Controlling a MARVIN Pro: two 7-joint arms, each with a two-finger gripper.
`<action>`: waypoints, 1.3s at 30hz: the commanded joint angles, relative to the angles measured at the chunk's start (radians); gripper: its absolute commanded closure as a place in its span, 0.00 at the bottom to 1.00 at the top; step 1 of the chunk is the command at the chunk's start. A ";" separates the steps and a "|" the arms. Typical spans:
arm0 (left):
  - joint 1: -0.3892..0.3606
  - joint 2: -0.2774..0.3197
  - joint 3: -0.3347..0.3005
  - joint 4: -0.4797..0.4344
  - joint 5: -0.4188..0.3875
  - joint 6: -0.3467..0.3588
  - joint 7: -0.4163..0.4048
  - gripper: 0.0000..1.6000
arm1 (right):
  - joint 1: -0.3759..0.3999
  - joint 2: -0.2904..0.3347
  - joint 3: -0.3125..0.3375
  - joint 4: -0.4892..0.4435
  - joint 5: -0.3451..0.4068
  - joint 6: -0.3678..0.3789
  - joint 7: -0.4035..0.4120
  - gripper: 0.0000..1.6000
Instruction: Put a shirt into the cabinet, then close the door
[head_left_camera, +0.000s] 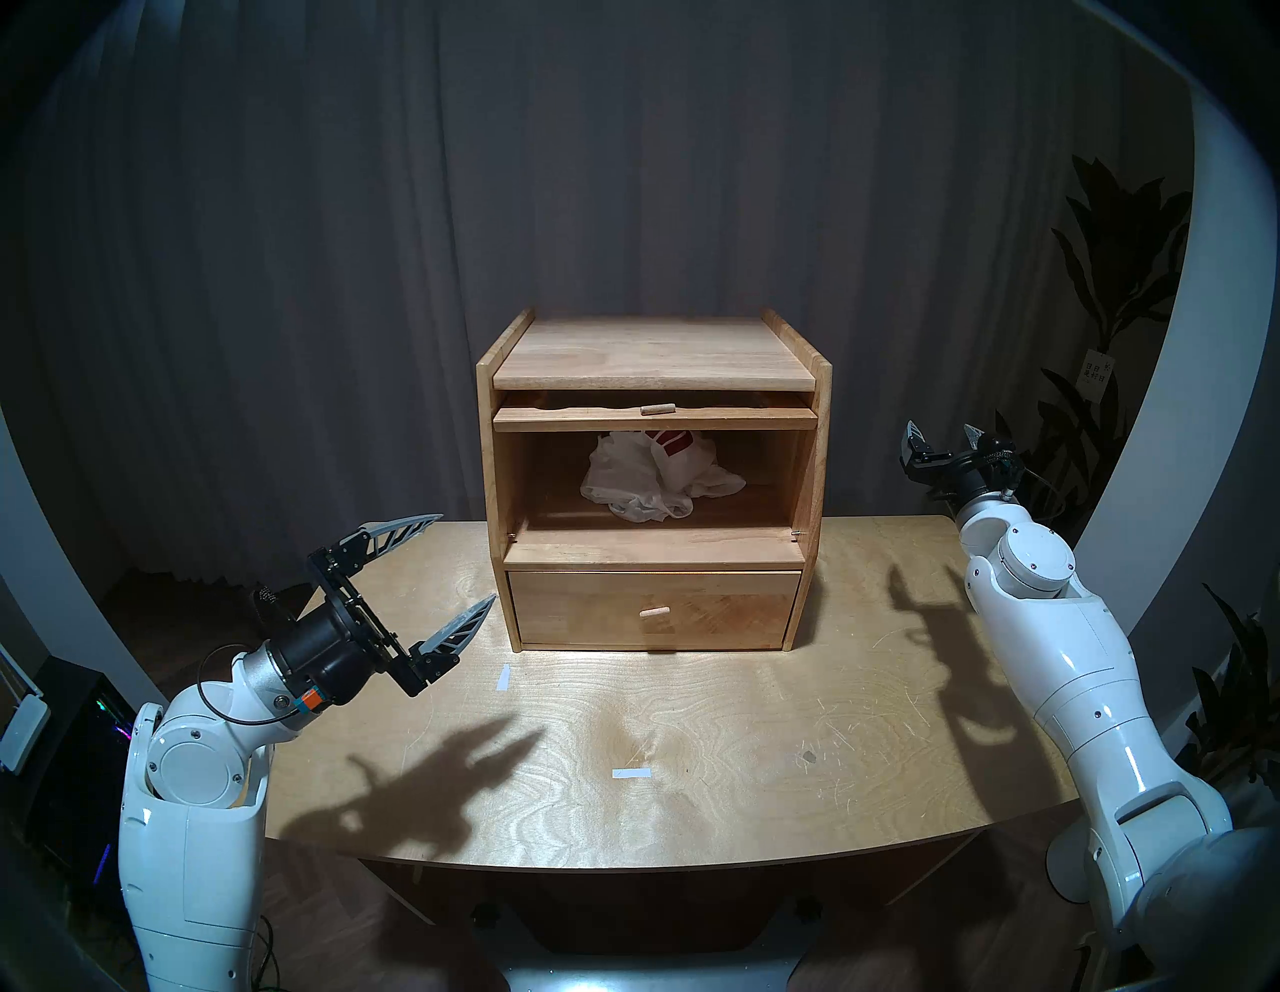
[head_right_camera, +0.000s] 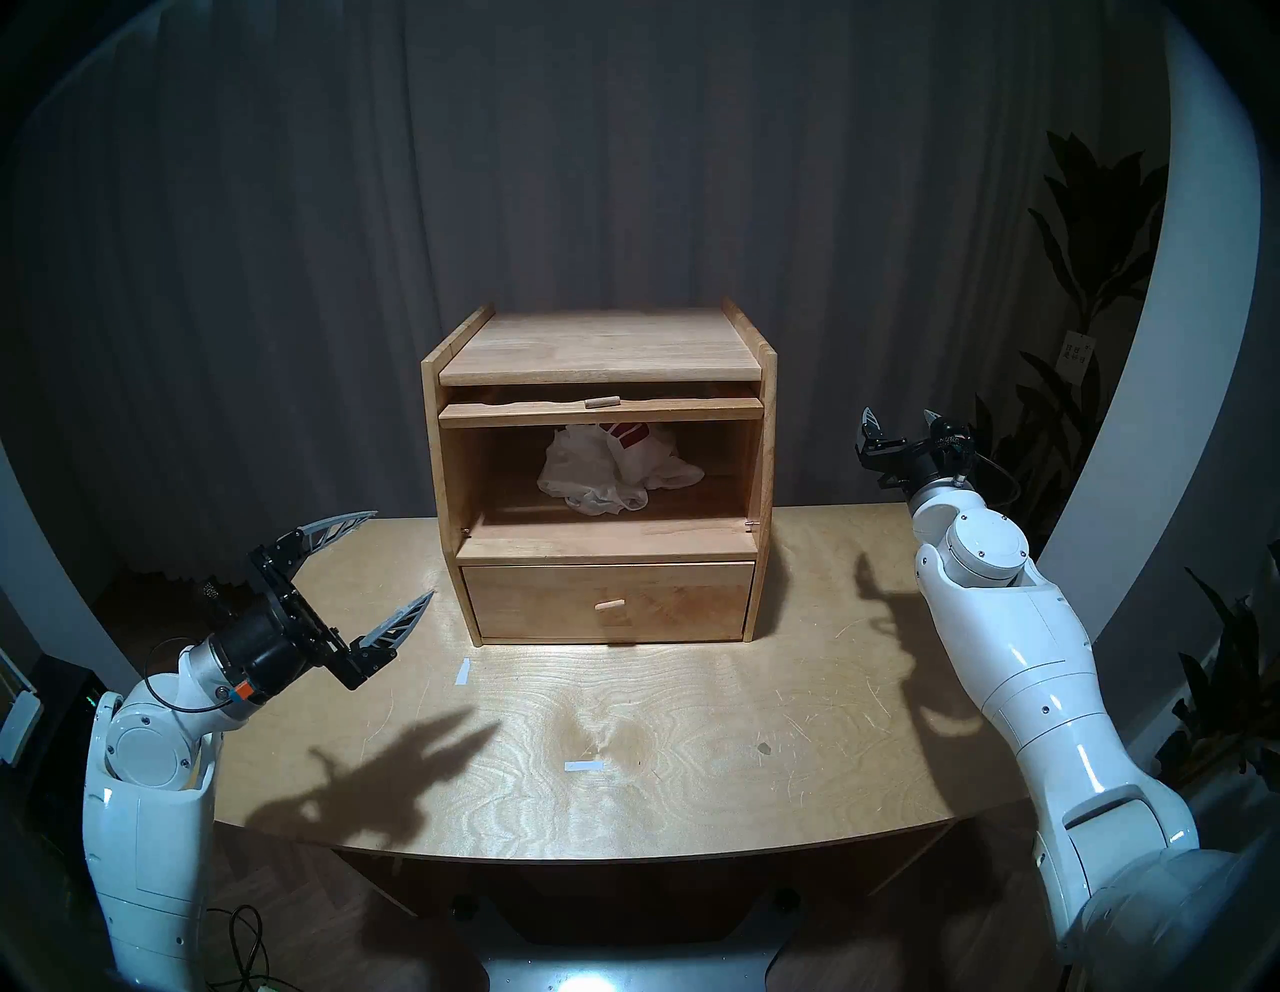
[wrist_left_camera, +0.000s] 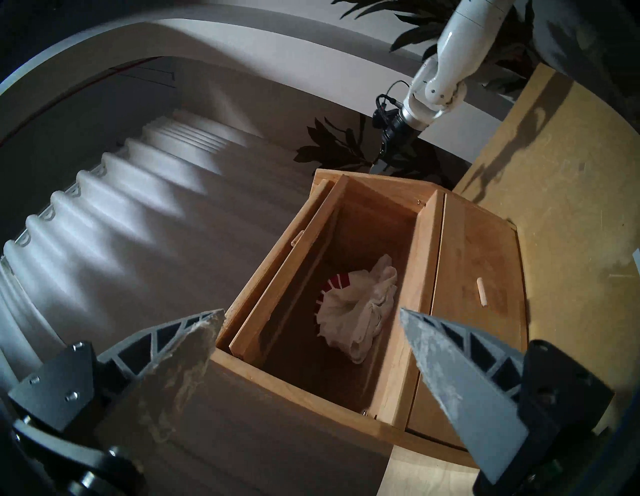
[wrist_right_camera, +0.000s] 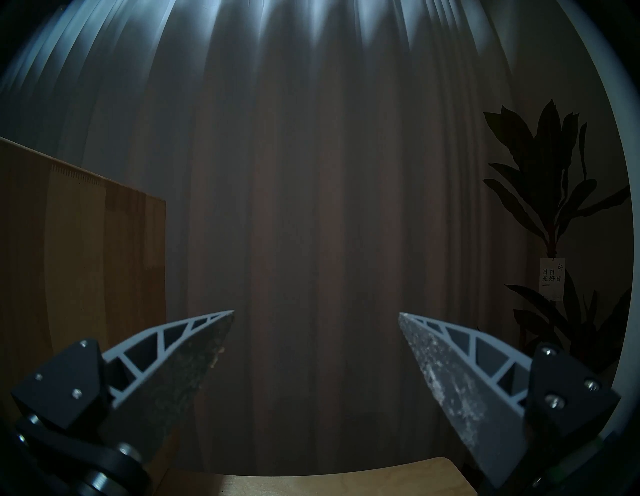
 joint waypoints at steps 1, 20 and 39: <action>-0.064 -0.083 0.028 -0.029 0.129 0.032 0.036 0.00 | 0.019 -0.001 0.009 -0.013 0.003 -0.010 -0.002 0.00; -0.210 -0.200 0.073 -0.056 0.436 0.222 0.143 0.00 | 0.019 -0.003 0.011 -0.006 -0.007 -0.007 0.009 0.00; -0.100 -0.297 0.133 -0.237 0.743 0.307 0.404 0.00 | 0.023 -0.010 0.020 -0.006 -0.007 -0.012 0.013 0.00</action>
